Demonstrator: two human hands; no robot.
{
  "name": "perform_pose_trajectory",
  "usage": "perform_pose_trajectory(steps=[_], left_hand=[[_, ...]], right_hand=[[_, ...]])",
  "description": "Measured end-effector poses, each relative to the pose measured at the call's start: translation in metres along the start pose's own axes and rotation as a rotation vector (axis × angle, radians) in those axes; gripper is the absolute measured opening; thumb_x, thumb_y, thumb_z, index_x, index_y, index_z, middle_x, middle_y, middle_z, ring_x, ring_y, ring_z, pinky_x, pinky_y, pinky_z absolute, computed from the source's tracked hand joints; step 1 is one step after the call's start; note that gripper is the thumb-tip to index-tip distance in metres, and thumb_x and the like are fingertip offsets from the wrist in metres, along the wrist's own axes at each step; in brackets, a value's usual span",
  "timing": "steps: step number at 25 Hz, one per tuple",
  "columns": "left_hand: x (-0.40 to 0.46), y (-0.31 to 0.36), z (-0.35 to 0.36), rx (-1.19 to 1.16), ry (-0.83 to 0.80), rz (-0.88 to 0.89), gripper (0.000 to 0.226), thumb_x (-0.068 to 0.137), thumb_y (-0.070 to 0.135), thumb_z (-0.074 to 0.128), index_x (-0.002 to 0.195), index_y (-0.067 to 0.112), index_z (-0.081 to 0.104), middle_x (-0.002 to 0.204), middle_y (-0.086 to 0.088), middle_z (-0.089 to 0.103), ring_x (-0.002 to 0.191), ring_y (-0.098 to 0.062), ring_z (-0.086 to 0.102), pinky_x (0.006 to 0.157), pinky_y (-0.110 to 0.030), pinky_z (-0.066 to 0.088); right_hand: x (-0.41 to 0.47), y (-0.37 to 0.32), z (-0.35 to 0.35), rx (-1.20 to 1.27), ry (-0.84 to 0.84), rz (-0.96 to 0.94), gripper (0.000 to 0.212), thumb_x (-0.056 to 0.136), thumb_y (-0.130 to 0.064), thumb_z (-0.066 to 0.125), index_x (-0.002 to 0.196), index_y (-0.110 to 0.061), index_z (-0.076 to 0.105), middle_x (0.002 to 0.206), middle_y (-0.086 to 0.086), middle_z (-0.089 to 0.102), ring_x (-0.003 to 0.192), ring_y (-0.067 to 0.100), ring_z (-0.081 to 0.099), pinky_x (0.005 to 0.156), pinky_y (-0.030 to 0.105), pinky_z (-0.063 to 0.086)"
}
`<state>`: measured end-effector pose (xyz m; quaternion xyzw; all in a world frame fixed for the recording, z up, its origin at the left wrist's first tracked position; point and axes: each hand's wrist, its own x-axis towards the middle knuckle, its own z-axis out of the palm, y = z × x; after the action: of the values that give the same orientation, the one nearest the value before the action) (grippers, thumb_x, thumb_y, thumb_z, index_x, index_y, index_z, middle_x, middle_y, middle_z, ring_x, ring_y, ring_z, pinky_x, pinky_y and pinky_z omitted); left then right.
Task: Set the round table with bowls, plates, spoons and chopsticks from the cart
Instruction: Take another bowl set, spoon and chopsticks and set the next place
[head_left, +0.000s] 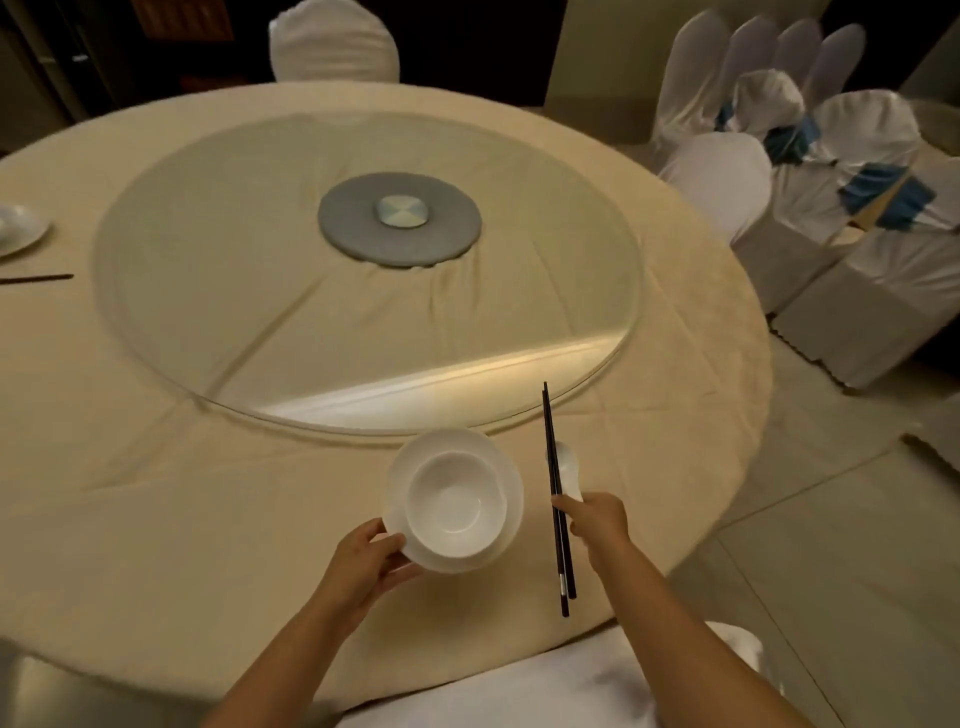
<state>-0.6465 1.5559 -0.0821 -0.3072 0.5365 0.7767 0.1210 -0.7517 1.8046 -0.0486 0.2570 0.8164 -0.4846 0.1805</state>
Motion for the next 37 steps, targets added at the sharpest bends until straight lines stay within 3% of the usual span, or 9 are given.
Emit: perform_pose_trajectory(steps=[6, 12, 17, 21, 23, 28, 31, 34, 37], left_hand=[[0.005, -0.029, 0.007, 0.037, 0.063, -0.022, 0.022, 0.086, 0.002, 0.055, 0.099, 0.014, 0.068, 0.093, -0.007, 0.075, 0.088, -0.025, 0.071, 0.067, -0.027, 0.058], [0.002, -0.046, 0.006, 0.055, 0.133, -0.040, 0.020, 0.087, 0.005, 0.056, 0.103, 0.012, 0.066, 0.094, -0.006, 0.075, 0.089, -0.023, 0.071, 0.067, -0.024, 0.057], [0.002, -0.042, 0.013, 0.288, 0.257, 0.011, 0.019, 0.087, 0.009, 0.056, 0.096, 0.020, 0.068, 0.091, -0.004, 0.074, 0.082, -0.019, 0.071, 0.067, -0.026, 0.057], [-0.001, -0.043, 0.020, 0.434, 0.344, 0.062, 0.018, 0.087, 0.010, 0.058, 0.088, 0.027, 0.064, 0.088, -0.009, 0.069, 0.083, -0.026, 0.067, 0.076, -0.039, 0.056], [0.001, -0.043, 0.022, 0.461, 0.382, 0.050, 0.013, 0.084, 0.011, 0.060, 0.093, 0.021, 0.061, 0.089, -0.011, 0.066, 0.085, -0.029, 0.066, 0.078, -0.044, 0.056], [0.001, -0.043, 0.019, 0.417, 0.391, 0.016, 0.032, 0.081, 0.011, 0.063, 0.104, 0.024, 0.045, 0.094, -0.005, 0.063, 0.086, -0.024, 0.066, 0.076, -0.047, 0.058], [0.001, -0.040, 0.017, 0.414, 0.379, -0.010, 0.028, 0.084, 0.012, 0.059, 0.107, 0.023, 0.046, 0.094, -0.010, 0.064, 0.081, -0.024, 0.068, 0.069, -0.040, 0.060], [-0.002, -0.030, 0.018, 0.525, 0.541, 0.069, 0.029, 0.089, 0.020, 0.056, 0.116, 0.016, 0.050, 0.095, -0.006, 0.063, 0.075, -0.020, 0.065, 0.063, -0.035, 0.056], [-0.001, -0.016, 0.021, 0.538, 0.547, 0.116, 0.025, 0.084, 0.026, 0.063, 0.105, 0.014, 0.057, 0.089, -0.002, 0.064, 0.076, -0.021, 0.067, 0.075, -0.042, 0.057]], right_hand=[[0.023, 0.033, 0.008, -0.106, -0.024, 0.108, 0.032, 0.080, -0.013, 0.066, 0.052, -0.011, 0.052, 0.055, 0.002, 0.053, 0.049, 0.014, 0.048, 0.044, 0.024, 0.034], [0.030, 0.043, 0.017, -0.219, 0.012, 0.056, 0.028, 0.083, -0.011, 0.062, 0.057, -0.007, 0.052, 0.063, 0.008, 0.055, 0.058, 0.021, 0.051, 0.052, 0.025, 0.040], [0.026, 0.048, 0.023, -0.316, 0.077, 0.028, 0.019, 0.083, -0.016, 0.065, 0.088, 0.003, 0.066, 0.095, 0.021, 0.064, 0.083, 0.034, 0.063, 0.068, 0.032, 0.048], [0.020, 0.044, 0.020, -0.321, 0.069, 0.026, 0.014, 0.083, -0.015, 0.064, 0.086, -0.004, 0.058, 0.086, 0.013, 0.062, 0.082, 0.031, 0.062, 0.076, 0.040, 0.052], [0.018, 0.044, 0.017, -0.342, 0.068, 0.021, 0.017, 0.082, -0.016, 0.066, 0.086, -0.007, 0.052, 0.082, 0.009, 0.058, 0.081, 0.030, 0.062, 0.080, 0.042, 0.052], [0.018, 0.044, 0.015, -0.402, 0.053, 0.003, 0.020, 0.082, -0.021, 0.068, 0.078, -0.009, 0.051, 0.078, 0.008, 0.057, 0.080, 0.030, 0.061, 0.085, 0.047, 0.051], [0.014, 0.043, 0.017, -0.358, 0.037, 0.008, 0.025, 0.083, -0.026, 0.066, 0.078, -0.007, 0.052, 0.077, 0.009, 0.057, 0.079, 0.030, 0.061, 0.078, 0.042, 0.053], [0.011, 0.025, 0.015, -0.148, 0.060, -0.052, 0.027, 0.092, -0.025, 0.050, 0.072, -0.007, 0.048, 0.067, 0.005, 0.050, 0.065, 0.022, 0.051, 0.057, 0.030, 0.041], [0.009, -0.006, 0.004, -0.163, -0.245, -0.248, 0.021, 0.093, -0.008, 0.037, 0.080, -0.011, 0.053, 0.069, 0.007, 0.051, 0.059, 0.016, 0.046, 0.057, 0.027, 0.036]])
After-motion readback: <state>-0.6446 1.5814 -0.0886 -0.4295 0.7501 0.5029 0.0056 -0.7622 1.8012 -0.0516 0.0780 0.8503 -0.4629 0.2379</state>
